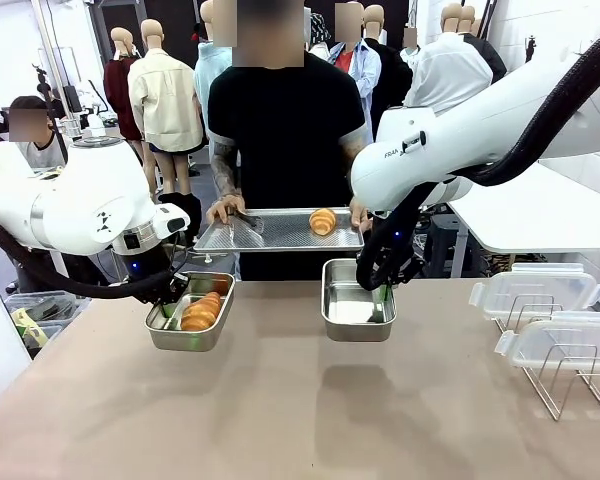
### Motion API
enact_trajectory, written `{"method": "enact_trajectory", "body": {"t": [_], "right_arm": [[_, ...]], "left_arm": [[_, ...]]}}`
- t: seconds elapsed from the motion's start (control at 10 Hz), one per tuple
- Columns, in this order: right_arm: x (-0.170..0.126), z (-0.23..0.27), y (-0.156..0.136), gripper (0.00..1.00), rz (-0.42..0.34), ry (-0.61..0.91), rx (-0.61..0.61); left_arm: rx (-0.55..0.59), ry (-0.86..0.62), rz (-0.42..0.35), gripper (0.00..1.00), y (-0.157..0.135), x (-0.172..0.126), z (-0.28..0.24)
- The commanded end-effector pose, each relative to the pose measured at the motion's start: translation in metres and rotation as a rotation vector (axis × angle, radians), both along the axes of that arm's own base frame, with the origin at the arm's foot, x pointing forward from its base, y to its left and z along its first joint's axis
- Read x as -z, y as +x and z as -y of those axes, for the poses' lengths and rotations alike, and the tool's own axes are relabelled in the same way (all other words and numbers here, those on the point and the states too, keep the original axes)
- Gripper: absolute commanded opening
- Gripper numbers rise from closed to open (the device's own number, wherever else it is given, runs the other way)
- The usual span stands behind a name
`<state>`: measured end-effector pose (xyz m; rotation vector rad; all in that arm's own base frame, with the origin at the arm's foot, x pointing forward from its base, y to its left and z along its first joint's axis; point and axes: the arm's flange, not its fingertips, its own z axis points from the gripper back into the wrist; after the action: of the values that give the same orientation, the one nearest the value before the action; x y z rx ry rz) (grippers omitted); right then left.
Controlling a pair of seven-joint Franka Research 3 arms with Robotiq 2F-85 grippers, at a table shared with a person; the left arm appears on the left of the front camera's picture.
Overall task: Place the bread in airtight containers.
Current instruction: Once an object is inside an Airtight Container , place the container in the center of the table.
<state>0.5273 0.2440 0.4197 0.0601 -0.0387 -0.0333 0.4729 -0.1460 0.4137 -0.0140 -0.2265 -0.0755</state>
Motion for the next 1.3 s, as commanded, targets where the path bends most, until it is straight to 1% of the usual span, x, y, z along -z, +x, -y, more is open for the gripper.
{"method": "enact_trajectory", "body": {"t": [0.0,0.4,0.5,0.6,0.7,0.8,0.9,1.1,1.2], "right_arm": [[-0.003,0.0,0.001,0.0,0.001,-0.002,-0.008],[-0.003,0.0,0.001,0.0,0.001,-0.002,-0.008],[-0.003,0.0,0.001,0.0,0.001,-0.002,-0.008],[-0.003,0.0,0.001,0.0,0.001,-0.002,-0.008],[-0.003,0.0,0.001,0.0,0.001,-0.002,-0.008],[-0.003,0.0,0.001,0.0,0.001,-0.002,-0.008],[-0.003,0.0,0.001,0.0,0.001,-0.002,-0.008],[-0.003,0.0,0.001,0.0,0.001,-0.002,-0.008],[-0.003,0.0,0.001,0.0,0.001,-0.002,-0.008]], "left_arm": [[-0.004,0.008,0.017,0.0,0.0,-0.002,0.0],[-0.004,0.008,0.017,0.0,0.0,-0.002,0.0],[0.0,0.0,0.0,0.0,0.0,0.0,0.0],[-0.007,-0.009,0.004,0.0,0.003,0.008,-0.008],[-0.02,0.008,0.016,0.0,0.005,0.02,-0.018],[-0.009,0.039,0.041,0.0,0.01,0.035,-0.029],[-0.012,0.047,-0.004,0.0,0.019,0.05,-0.039],[-0.016,0.04,-0.014,0.0,0.031,0.08,-0.051],[-0.037,-0.002,-0.031,0.0,0.036,0.089,-0.059]]}}
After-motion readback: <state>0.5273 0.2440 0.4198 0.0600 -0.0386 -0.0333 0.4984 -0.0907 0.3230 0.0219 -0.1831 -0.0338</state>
